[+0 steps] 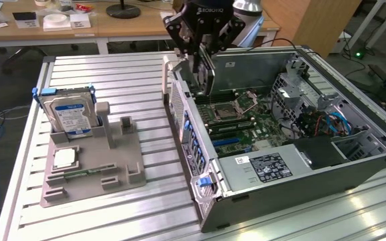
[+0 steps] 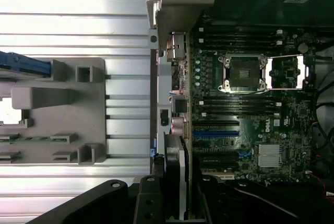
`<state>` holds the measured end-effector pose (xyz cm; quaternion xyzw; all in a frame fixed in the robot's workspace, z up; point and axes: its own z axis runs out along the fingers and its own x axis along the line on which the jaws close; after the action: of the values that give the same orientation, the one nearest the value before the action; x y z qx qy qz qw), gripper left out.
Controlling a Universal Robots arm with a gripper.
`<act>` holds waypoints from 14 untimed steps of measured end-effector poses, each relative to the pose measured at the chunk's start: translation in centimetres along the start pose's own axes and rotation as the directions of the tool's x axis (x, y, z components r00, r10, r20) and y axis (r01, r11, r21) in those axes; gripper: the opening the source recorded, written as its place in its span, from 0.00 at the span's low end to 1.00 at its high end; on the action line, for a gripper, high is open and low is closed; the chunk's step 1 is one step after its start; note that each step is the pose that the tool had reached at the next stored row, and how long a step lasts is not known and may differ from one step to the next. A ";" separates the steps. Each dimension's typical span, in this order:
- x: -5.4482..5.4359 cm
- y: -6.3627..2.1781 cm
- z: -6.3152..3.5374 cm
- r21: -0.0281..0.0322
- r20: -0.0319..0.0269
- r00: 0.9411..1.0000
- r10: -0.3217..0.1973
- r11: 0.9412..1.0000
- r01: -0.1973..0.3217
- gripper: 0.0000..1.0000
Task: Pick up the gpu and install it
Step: 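Pick up the gpu and move the gpu toward the slot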
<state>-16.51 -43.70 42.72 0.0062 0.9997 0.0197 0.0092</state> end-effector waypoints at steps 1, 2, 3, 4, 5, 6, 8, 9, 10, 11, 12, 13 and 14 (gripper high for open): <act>-0.3 0.00 0.01 0.000 0.000 1.000 0.000 1.000 0.000 0.28; -0.6 0.00 0.01 0.000 0.000 1.000 0.000 1.000 0.000 0.28; -1.0 0.01 0.02 0.000 0.000 1.000 0.000 1.000 0.000 0.28; -1.3 0.02 0.03 0.000 0.000 1.000 0.000 1.000 0.000 0.28; -1.6 0.02 0.04 0.000 0.000 1.000 0.000 1.000 0.000 0.28; -2.0 0.02 0.04 0.000 0.000 1.000 0.000 1.000 0.000 0.28; -2.6 0.03 0.05 0.000 0.000 1.000 0.000 1.000 0.000 0.28; -2.9 0.04 0.06 0.000 0.000 1.000 0.000 1.000 0.000 0.28; -3.2 0.04 0.07 0.000 0.000 1.000 0.000 1.000 0.000 0.28; -3.4 0.04 0.07 0.000 0.000 1.000 0.000 1.000 0.000 0.28; -3.6 0.04 0.08 0.000 0.000 1.000 0.000 1.000 0.000 0.28; -3.9 0.04 0.09 0.000 0.000 1.000 0.000 1.000 0.000 0.28; -4.2 0.05 0.09 0.000 0.000 1.000 0.000 1.000 0.000 0.28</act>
<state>-12.33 -43.70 42.70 0.0062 0.9997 0.0197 0.0093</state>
